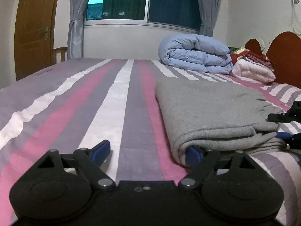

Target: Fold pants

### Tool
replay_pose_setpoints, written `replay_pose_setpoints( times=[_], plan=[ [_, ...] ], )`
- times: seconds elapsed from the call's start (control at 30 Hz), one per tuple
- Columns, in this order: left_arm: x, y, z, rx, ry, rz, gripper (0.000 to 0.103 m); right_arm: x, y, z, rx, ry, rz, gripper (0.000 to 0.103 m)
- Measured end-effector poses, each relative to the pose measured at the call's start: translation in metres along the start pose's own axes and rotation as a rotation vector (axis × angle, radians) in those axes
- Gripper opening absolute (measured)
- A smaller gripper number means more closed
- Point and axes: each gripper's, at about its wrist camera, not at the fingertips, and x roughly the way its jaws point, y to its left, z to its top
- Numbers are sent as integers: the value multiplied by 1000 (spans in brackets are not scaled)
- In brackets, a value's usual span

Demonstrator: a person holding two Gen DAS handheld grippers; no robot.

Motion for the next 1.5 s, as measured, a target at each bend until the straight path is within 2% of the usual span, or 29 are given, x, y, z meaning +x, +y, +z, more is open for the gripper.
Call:
replay_pose_setpoints(
  times=[0.2, 0.27, 0.3, 0.4, 0.47, 0.57, 0.63, 0.67, 0.7, 0.73, 0.83, 1.0, 1.1, 1.2, 1.27, 1.33, 1.43, 1.5],
  plan=[
    [-1, -1, 1, -3, -15, 0, 78, 2, 3, 0, -32, -2, -16, 53],
    [4, 5, 0, -34, 0, -9, 79, 6, 3, 0, -40, -3, -20, 53],
    [3, 7, 0, -43, -4, -13, 77, 8, 4, 0, -43, -2, -23, 53],
    [-3, 2, 2, -17, -47, -37, 62, 13, 7, 0, -57, 2, -29, 53],
    [-2, 0, 1, 3, -34, -12, 61, 12, 11, 0, -84, 4, -32, 41],
    [-11, -1, 3, 5, -85, 1, 59, -15, 25, 1, -109, -106, 83, 38],
    [-8, 0, 0, -3, -71, 7, 64, -27, 30, -5, -164, -156, 95, 38],
    [-2, 2, -1, -19, -39, 9, 66, -18, 24, -5, -163, -110, 34, 38],
    [4, 5, -2, -42, -13, 7, 69, -2, 10, -4, -102, -24, -26, 38],
    [4, 6, -1, -44, -11, 5, 70, 8, -3, -5, -34, 26, -35, 38],
    [2, 6, -2, -41, -10, 18, 69, 3, 8, -6, -92, 4, -32, 38],
    [1, 4, -1, -29, -2, 16, 70, 2, 2, -9, -61, 15, -25, 38],
    [1, 4, 0, -19, 15, 9, 73, 4, 0, -9, -46, 17, -21, 39],
    [-7, 8, -1, 11, 39, 15, 85, 4, -4, -1, -36, 23, -12, 39],
    [-18, 17, -1, 10, 32, -5, 86, -2, -2, 2, -37, 27, -6, 42],
    [-34, 31, 2, -20, -15, 45, 84, -14, 3, 5, -73, 12, -6, 45],
    [-52, 60, 8, -176, -83, 61, 84, -25, 7, 7, -100, -5, -12, 47],
    [-50, 70, 15, -243, -89, 27, 84, -32, 10, 8, -121, -35, -53, 48]
  ],
)
